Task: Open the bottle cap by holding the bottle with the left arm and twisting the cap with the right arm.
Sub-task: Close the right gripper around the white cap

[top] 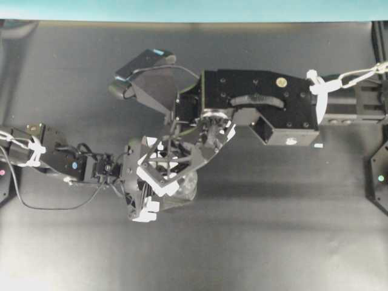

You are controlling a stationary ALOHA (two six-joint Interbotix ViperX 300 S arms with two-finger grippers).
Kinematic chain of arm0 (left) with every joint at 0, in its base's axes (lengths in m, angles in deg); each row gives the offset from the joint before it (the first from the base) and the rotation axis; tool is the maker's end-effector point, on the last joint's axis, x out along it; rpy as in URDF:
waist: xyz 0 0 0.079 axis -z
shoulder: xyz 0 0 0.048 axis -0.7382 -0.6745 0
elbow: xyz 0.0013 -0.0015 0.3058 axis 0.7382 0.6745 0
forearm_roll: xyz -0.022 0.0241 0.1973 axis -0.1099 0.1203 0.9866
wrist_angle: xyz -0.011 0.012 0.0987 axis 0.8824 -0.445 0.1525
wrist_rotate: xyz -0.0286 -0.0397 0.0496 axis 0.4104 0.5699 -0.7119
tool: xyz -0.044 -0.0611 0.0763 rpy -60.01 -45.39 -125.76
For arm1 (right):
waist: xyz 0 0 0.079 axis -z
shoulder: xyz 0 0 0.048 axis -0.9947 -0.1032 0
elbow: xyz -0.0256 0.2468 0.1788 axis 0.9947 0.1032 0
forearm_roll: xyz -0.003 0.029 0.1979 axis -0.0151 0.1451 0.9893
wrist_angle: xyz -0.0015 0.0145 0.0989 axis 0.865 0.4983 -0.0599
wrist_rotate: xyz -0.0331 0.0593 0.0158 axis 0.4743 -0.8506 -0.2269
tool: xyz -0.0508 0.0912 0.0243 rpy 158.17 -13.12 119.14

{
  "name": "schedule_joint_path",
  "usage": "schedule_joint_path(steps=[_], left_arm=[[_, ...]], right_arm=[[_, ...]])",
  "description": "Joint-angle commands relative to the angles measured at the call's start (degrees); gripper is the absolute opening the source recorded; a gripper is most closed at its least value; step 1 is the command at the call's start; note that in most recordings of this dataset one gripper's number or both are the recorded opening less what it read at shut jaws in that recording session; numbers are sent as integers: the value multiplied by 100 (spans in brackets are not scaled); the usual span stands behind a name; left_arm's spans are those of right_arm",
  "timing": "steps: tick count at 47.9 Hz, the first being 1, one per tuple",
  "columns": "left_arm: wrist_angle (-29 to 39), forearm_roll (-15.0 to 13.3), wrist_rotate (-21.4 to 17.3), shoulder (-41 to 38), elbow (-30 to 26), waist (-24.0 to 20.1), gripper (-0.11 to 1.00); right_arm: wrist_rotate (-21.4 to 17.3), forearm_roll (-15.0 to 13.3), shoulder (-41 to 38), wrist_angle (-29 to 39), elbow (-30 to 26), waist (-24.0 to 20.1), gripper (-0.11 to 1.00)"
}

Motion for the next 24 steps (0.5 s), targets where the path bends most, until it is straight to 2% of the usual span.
schedule_joint_path(steps=[1,15,24], left_arm=[[-18,18,9,9,-53,26,81],[-18,18,9,9,-53,26,81],[-18,18,0,9,-53,26,81]], right_arm=[[-62,9,-18,53,-79,-53,83],[-53,0,-158,132,-79,-62,75],[-35,-26,-193,123,-79,-62,60]])
